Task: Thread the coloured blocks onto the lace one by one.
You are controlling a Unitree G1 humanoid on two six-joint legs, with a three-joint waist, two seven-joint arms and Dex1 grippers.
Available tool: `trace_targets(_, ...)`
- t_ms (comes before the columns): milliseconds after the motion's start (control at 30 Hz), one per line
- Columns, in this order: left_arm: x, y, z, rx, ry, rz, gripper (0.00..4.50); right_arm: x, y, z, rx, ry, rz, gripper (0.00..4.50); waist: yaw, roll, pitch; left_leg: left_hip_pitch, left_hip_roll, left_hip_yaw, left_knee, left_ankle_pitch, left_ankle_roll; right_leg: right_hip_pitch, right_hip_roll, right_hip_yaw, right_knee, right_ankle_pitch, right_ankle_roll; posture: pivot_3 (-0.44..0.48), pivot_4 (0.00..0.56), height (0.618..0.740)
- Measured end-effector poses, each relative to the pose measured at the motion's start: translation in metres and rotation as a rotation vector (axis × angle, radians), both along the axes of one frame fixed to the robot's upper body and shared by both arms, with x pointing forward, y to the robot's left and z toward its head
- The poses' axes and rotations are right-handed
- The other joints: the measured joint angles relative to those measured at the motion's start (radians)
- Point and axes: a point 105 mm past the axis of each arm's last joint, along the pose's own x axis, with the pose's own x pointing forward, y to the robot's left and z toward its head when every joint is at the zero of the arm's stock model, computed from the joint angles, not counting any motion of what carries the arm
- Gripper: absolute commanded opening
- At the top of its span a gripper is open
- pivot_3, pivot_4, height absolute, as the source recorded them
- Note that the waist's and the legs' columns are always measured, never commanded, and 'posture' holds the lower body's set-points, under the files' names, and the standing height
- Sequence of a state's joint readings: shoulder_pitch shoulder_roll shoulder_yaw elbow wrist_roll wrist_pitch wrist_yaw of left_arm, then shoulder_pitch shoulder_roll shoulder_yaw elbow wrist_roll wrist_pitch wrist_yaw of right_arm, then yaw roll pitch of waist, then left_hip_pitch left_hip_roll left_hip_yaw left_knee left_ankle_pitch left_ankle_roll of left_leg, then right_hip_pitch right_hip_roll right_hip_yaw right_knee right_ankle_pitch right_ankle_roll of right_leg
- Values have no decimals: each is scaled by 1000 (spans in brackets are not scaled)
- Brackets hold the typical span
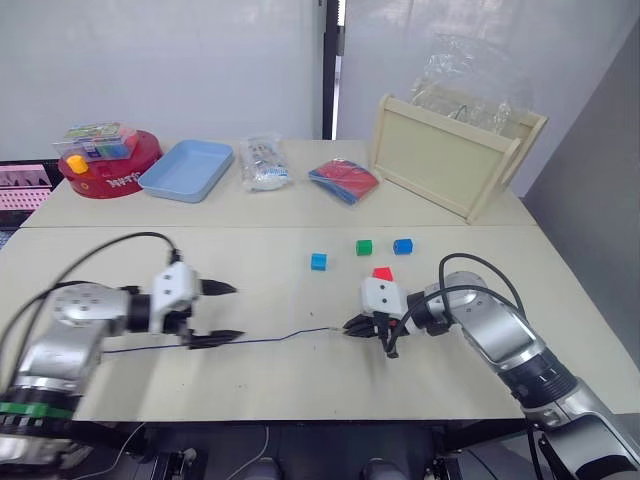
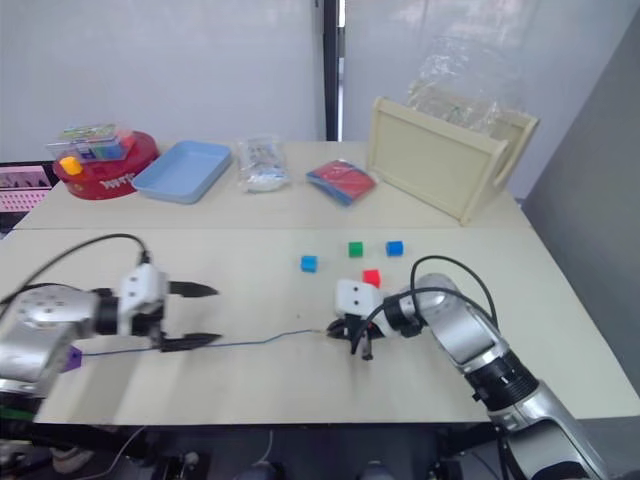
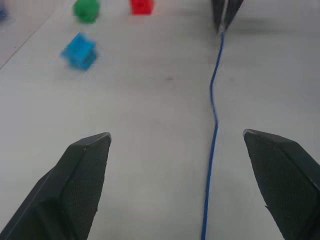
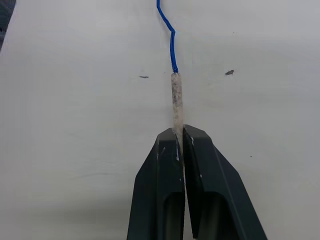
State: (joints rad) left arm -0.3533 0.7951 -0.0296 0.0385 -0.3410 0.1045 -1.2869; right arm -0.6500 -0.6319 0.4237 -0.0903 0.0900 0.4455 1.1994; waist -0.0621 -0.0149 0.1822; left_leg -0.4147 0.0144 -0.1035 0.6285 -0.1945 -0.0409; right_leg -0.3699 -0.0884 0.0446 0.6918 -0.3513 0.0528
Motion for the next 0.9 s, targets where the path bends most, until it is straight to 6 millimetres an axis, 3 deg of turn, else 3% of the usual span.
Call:
trace_targets(100, -3, -25, -19, 9, 5, -83, 4461, -1, 6, -2, -25, 15, 0, 0, -10, 0, 0, 0, 0, 0, 0, 0, 0, -1, 0, 0, 1, 0, 0, 0, 150, 740)
trace_targets(233, -5, -53, -29, -29, 1, -163, 4461, -5, 28, 1, -33, 7, 40, 0, -8, 0, 0, 0, 0, 0, 2, 0, 0, -1, 0, 0, 2, 0, 0, 0, 150, 740)
trace_targets(567, -9, -60, -51, -36, 74, -169, 4461, -10, 35, -9, -68, 40, 23, 0, -5, 0, 0, 0, -1, -1, 3, 1, 0, -1, 0, 0, 2, 0, 0, 0, 150, 740)
trace_targets(600, -10, -61, -51, -40, 80, -169, 3890, -10, 35, -9, -67, 43, 21, 0, -5, 0, 0, 0, -1, -1, 3, 1, 0, -1, 0, 0, 2, 0, 0, 0, 150, 740)
trace_targets(633, -10, -61, -51, -42, 83, -166, 3645, -10, 36, -9, -65, 47, 20, 0, -5, 0, 0, 0, -1, -1, 3, 1, 0, 0, 0, 0, 2, 0, 0, 0, 150, 740)
trace_targets(900, -8, -61, -53, -47, 98, -140, 3645, -13, 37, -10, -65, 57, 22, 0, -5, 0, 0, 0, -1, -1, 4, 1, 0, 0, 0, 0, 3, 0, 0, 0, 150, 740)
